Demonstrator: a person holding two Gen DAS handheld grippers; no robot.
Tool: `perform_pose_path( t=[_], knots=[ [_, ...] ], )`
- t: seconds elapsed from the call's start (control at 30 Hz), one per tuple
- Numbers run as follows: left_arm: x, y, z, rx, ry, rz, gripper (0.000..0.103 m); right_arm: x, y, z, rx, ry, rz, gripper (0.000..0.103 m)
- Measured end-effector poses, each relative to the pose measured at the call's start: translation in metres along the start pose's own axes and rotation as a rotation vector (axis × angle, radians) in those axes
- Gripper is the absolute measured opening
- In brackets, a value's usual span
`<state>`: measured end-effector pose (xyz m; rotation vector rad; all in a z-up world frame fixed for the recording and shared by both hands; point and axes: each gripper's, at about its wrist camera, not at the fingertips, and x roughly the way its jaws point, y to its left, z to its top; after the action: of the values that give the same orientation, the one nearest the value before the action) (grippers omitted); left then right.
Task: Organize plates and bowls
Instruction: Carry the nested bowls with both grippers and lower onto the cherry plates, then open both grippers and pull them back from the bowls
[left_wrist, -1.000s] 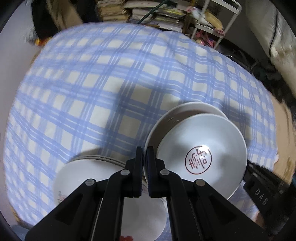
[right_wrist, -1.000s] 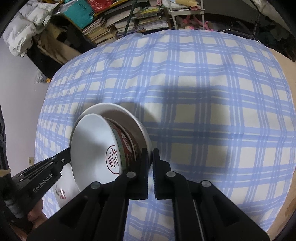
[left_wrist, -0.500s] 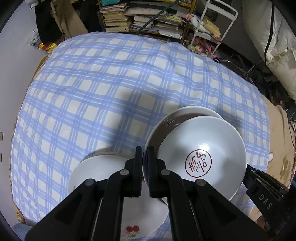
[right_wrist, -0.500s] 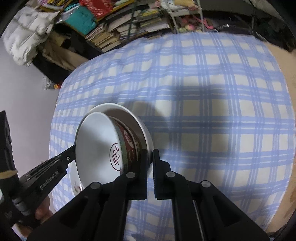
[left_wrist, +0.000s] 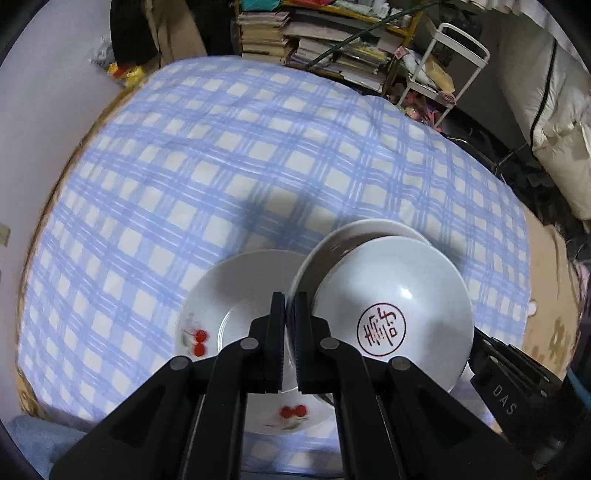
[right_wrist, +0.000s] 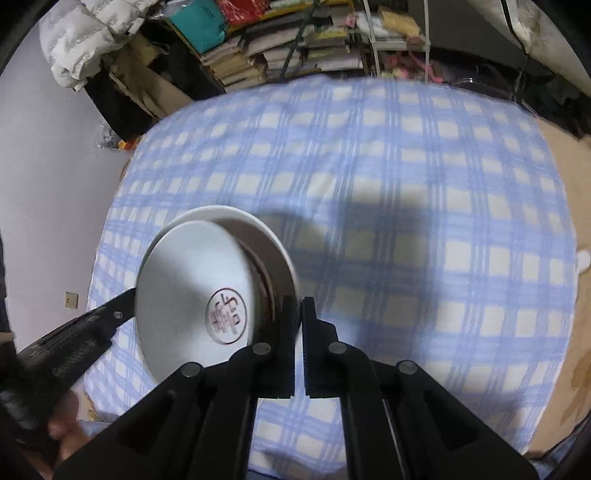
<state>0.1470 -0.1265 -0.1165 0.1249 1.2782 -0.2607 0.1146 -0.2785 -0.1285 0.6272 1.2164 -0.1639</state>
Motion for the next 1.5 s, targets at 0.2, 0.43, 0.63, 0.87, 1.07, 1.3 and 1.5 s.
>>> perform_pose_path(
  t=[0.2,0.43,0.63,0.87,1.07,1.3,1.5],
  knots=[
    [0.013,0.037,-0.020,-0.073,0.040,-0.007,0.003,0.003,0.029,-0.009,-0.073,-0.016,0.015,0.006],
    [0.021,0.066,-0.037,-0.096,0.038,0.016,0.003,0.036,0.043,-0.037,-0.124,0.020,0.040,0.006],
    [0.020,0.064,-0.044,-0.073,0.016,0.032,0.004,0.034,0.046,-0.036,-0.149,0.013,0.049,0.006],
    [-0.009,0.061,-0.058,-0.034,-0.051,0.095,0.013,0.007,0.051,-0.042,-0.218,-0.032,0.060,0.006],
    [-0.053,0.060,-0.078,-0.007,-0.179,0.140,0.024,-0.045,0.062,-0.050,-0.320,-0.164,0.031,0.016],
    [-0.101,0.052,-0.112,0.071,-0.391,0.173,0.057,-0.093,0.063,-0.070,-0.382,-0.309,0.065,0.059],
    [-0.125,0.055,-0.136,0.039,-0.530,0.175,0.081,-0.112,0.057,-0.093,-0.402,-0.444,0.047,0.087]
  ],
)
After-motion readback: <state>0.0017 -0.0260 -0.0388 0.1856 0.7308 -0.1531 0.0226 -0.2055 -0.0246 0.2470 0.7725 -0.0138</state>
